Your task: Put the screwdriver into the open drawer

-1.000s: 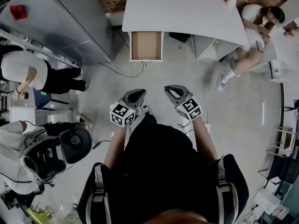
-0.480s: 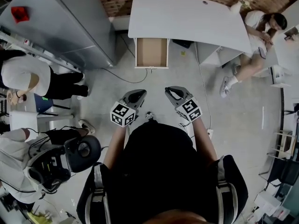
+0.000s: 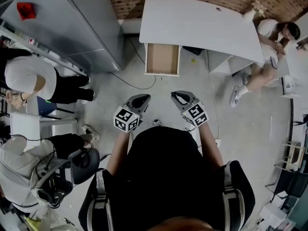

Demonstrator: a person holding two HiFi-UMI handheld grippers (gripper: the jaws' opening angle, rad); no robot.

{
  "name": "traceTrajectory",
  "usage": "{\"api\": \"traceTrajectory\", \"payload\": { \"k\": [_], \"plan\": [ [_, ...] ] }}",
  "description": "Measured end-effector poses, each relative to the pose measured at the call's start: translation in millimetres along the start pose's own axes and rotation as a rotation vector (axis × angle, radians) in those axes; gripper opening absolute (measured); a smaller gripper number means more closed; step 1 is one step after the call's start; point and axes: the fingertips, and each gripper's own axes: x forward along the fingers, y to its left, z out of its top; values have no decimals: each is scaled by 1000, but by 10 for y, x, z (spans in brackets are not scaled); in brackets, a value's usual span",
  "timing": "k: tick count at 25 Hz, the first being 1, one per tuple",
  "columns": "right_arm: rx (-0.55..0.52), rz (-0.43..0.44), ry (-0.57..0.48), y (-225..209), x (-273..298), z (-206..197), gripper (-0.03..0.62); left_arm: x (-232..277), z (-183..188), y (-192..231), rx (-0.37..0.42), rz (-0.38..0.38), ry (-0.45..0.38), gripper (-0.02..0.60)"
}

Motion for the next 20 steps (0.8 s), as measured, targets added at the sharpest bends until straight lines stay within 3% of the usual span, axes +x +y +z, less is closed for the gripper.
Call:
{"api": "traceTrajectory", "payload": {
  "k": [20],
  "plan": [
    [-6, -34, 44, -72, 224, -23, 123, 35, 13, 273, 9, -36, 2, 20]
  ]
}}
